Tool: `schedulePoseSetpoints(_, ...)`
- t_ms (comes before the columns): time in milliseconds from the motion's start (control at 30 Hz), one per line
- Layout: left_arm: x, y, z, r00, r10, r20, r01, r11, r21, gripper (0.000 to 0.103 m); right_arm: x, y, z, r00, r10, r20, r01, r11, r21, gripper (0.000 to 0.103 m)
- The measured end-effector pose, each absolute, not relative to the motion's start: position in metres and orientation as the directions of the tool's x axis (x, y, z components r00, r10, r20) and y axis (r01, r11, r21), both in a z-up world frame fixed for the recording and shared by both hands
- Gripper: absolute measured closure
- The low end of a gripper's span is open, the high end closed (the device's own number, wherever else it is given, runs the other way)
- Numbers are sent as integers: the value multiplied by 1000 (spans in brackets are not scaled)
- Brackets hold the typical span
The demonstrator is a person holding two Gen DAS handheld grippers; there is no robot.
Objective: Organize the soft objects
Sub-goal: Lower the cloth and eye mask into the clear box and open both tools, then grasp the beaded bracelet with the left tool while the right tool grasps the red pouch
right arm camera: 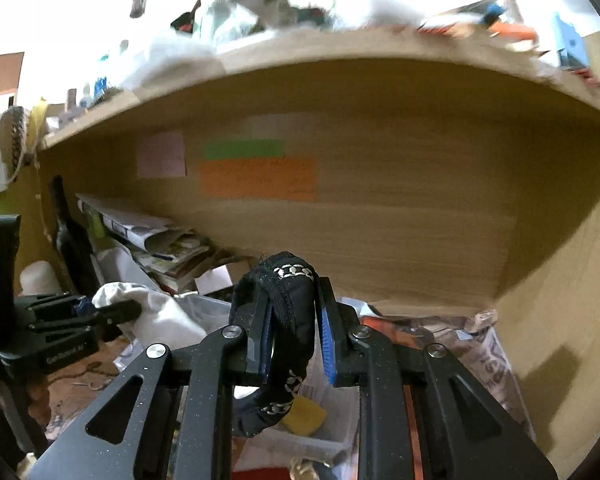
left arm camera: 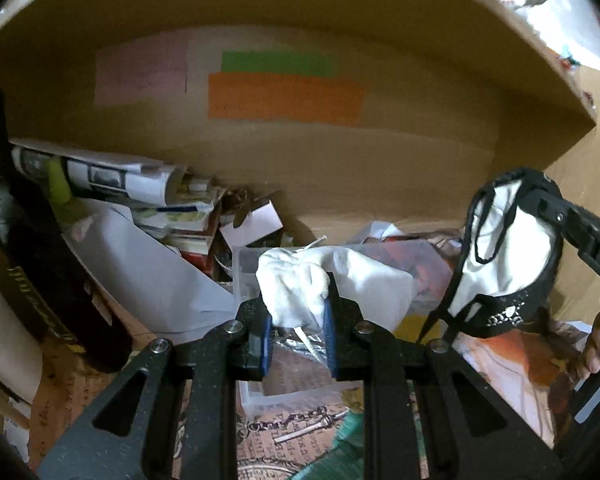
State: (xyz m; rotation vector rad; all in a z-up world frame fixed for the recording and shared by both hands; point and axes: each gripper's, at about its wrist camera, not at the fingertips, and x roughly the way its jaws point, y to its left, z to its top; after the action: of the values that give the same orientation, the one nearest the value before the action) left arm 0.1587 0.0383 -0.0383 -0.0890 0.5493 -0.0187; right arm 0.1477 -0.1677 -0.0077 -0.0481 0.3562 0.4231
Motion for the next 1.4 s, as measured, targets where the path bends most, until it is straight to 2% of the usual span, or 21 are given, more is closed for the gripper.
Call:
schedulePoseSetpoints(200, 184, 34, -58, 814, -52, -579, 12, 997, -73, 83, 175, -152, -23, 822, 402, -404, -426, 904, 34, 85)
schedulePoseSetpoints(567, 207, 19, -92, 746, -72, -662, 65, 997, -36, 82, 204, -145, -77, 710, 370, -599, -449, 893, 19, 85)
schedulePoseSetpoints(633, 208, 21, -93, 734, -77, -674, 67, 997, -41, 78, 207, -148, -82, 699, 359, -619, -443, 896, 20, 84)
schedulePoseSetpoints(767, 207, 21, -94, 729, -86, -679, 72, 996, -49, 57, 208, -154, -86, 690, 324, -647, -433, 901, -11, 84)
schedulePoseSetpoints(800, 205, 21, -94, 733, -81, -675, 68, 997, -46, 54, 208, -154, -87, 688, 315, -653, -432, 902, -21, 83)
schedulePoseSetpoints(867, 200, 21, -91, 736, -87, -672, 73, 996, -49, 52, 208, -154, -89, 683, 301, -665, -431, 902, -34, 80)
schedulePoseSetpoints(1033, 184, 25, -79, 755, -91, -649, 66, 996, -63, 44, 203, -162, -87, 670, 299, -680, -424, 905, -20, 50)
schedulePoseSetpoints(1167, 167, 28, -66, 776, -99, -623, 69, 995, -72, 37, 186, -164, -75, 708, 292, -643, -420, 906, -52, 39)
schedulePoseSetpoints(1233, 155, 29, -59, 791, -104, -603, 71, 994, -79, 34, 175, -164, -68, 731, 293, -616, -417, 907, -64, 30)
schedulePoseSetpoints(1400, 128, 29, -51, 813, -98, -574, 69, 995, -71, 19, 150, -167, -55, 764, 306, -568, -418, 906, -74, 22)
